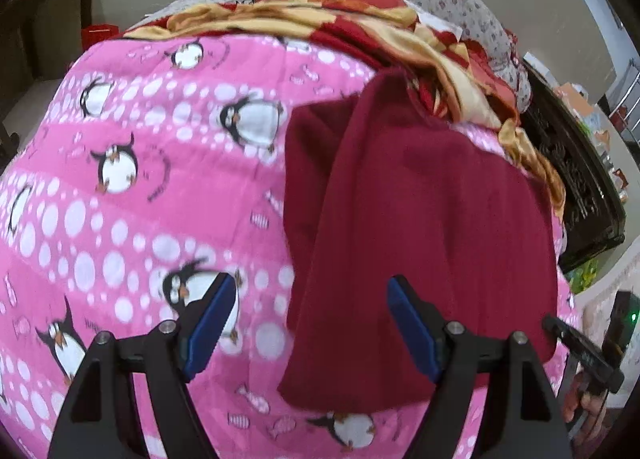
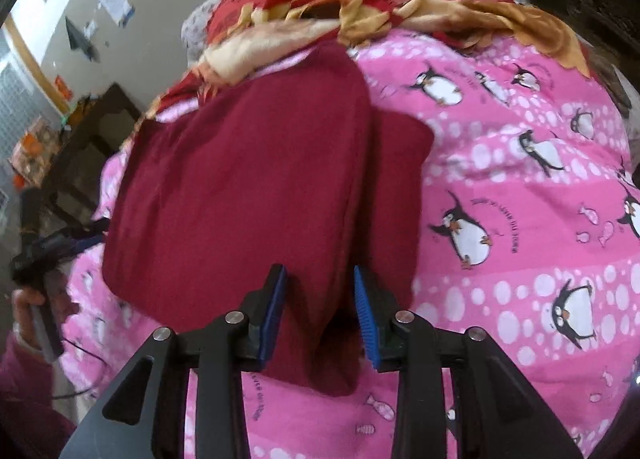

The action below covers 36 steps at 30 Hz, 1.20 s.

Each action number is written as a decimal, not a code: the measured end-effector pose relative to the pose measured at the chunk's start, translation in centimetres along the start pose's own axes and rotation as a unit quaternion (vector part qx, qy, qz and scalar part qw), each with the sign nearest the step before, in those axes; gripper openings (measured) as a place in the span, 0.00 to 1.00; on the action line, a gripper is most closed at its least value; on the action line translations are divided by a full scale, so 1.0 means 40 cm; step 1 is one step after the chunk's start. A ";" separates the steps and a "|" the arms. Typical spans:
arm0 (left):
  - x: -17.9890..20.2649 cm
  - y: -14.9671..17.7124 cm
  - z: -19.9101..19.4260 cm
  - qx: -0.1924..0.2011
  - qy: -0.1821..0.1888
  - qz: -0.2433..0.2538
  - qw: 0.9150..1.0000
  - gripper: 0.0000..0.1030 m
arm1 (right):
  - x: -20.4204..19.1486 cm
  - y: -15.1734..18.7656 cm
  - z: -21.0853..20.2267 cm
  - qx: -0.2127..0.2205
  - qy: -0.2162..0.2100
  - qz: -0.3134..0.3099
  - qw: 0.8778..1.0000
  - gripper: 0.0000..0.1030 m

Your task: Fold small clothes

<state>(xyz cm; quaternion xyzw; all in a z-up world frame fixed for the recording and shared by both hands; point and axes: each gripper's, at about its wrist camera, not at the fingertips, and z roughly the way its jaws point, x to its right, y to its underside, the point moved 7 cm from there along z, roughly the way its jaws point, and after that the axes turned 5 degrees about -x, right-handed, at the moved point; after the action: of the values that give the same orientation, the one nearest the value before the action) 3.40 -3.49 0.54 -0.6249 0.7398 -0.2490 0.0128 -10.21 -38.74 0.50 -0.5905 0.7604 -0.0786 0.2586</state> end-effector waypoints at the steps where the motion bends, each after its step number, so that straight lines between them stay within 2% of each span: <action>1: -0.002 0.009 0.000 -0.005 -0.001 0.001 1.000 0.79 | -0.002 0.001 -0.001 0.001 0.004 0.000 1.000 0.14; 2: -0.005 0.019 -0.002 -0.008 0.000 0.001 1.000 0.79 | -0.003 0.000 -0.014 0.008 -0.002 0.002 1.000 0.10; 5: -0.011 0.044 -0.019 -0.003 0.002 0.007 1.000 0.79 | 0.008 0.003 -0.063 0.030 -0.008 0.003 1.000 0.08; 10: -0.026 0.072 0.009 -0.021 -0.006 0.010 1.000 0.79 | 0.034 0.028 -0.013 -0.006 -0.006 0.021 1.000 0.08; 12: -0.034 0.083 0.011 -0.029 0.006 0.003 1.000 0.79 | 0.032 0.020 -0.022 -0.002 -0.004 0.031 1.000 0.10; 15: -0.036 0.090 0.007 -0.025 0.007 0.010 1.000 0.78 | 0.034 -0.016 -0.076 0.037 0.019 0.048 0.998 0.20; 17: -0.039 0.092 0.009 -0.022 0.010 0.008 1.000 0.77 | 0.010 -0.050 -0.093 0.052 0.013 0.044 0.998 0.24; 19: -0.042 0.095 0.015 -0.022 0.011 0.002 1.000 0.77 | -0.055 -0.100 -0.089 0.060 -0.014 0.022 0.998 0.24; 23: -0.045 0.102 0.018 -0.017 0.014 -0.005 1.000 0.77 | -0.249 -0.182 -0.009 0.044 -0.059 -0.060 0.995 0.23; 26: -0.051 0.104 0.019 -0.017 0.020 -0.014 1.000 0.78 | -0.404 -0.255 0.092 0.035 -0.062 -0.113 0.991 0.23; 30: -0.055 0.102 0.020 -0.016 0.026 -0.015 0.999 0.78 | -0.567 -0.336 0.195 0.026 -0.086 -0.139 0.986 0.23; 34: -0.059 0.102 0.022 -0.017 0.034 -0.017 0.999 0.78 | -0.673 -0.386 0.296 0.002 -0.092 -0.166 0.982 0.23; 36: -0.062 0.102 0.023 -0.015 0.036 -0.017 0.999 0.78 | -0.709 -0.401 0.363 -0.017 -0.073 -0.179 0.981 0.23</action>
<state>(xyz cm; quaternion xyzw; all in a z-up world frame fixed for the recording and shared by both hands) 0.49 -1.11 -2.55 -0.6284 0.7325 -0.2605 -0.0269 15.38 -14.06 3.44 -0.7256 0.6228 -0.0670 0.2848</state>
